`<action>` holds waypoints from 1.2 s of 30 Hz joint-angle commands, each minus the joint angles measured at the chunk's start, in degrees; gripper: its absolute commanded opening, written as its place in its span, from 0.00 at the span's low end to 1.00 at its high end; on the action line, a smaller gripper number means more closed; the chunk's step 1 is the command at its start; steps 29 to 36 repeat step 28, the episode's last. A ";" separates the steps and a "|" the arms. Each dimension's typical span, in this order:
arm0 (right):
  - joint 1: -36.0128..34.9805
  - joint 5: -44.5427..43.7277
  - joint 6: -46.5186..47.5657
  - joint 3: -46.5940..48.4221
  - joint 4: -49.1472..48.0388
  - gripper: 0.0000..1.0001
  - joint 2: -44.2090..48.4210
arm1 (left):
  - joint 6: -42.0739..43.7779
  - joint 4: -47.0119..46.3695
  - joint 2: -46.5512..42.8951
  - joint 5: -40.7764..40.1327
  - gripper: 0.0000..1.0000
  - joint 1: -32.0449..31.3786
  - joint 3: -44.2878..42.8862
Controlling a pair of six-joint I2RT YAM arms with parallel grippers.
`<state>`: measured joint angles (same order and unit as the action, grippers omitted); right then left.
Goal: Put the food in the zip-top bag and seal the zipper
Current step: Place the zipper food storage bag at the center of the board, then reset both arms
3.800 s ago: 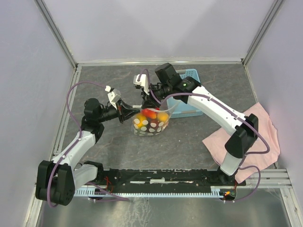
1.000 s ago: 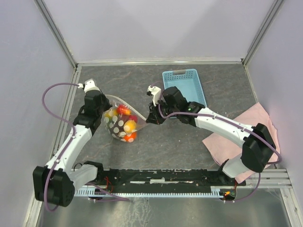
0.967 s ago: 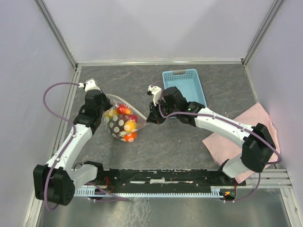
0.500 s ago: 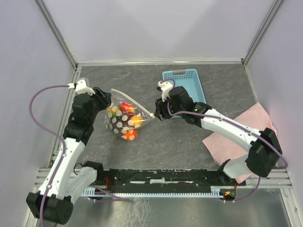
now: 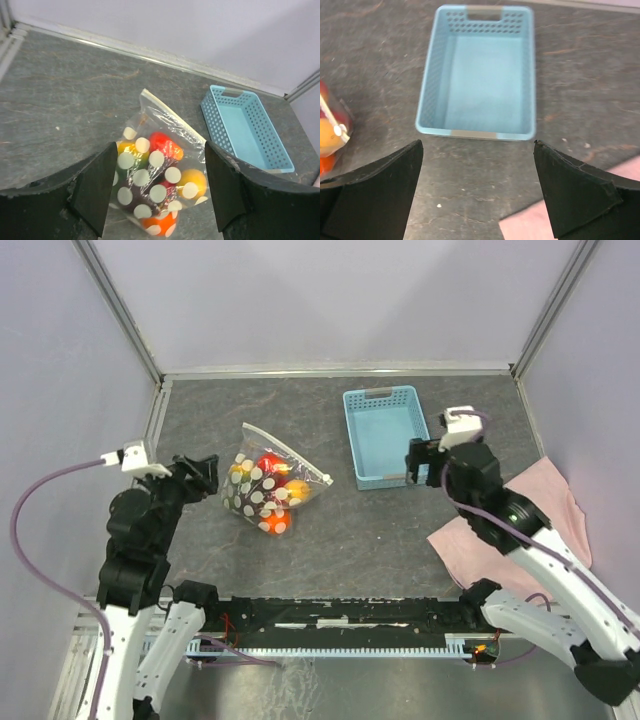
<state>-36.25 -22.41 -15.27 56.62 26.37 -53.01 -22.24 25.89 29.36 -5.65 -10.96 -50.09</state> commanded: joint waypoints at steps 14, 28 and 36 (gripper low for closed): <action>-0.06 -18.32 -6.49 -13.81 5.38 0.99 30.63 | 5.63 0.68 -25.09 -7.10 1.00 0.00 7.10; -0.05 -18.48 -5.48 -14.13 4.43 0.99 32.02 | 6.07 0.36 -24.93 -7.11 1.00 -0.31 8.25; -0.05 -18.48 -5.48 -14.13 4.43 0.99 32.02 | 6.07 0.36 -24.93 -7.11 1.00 -0.31 8.25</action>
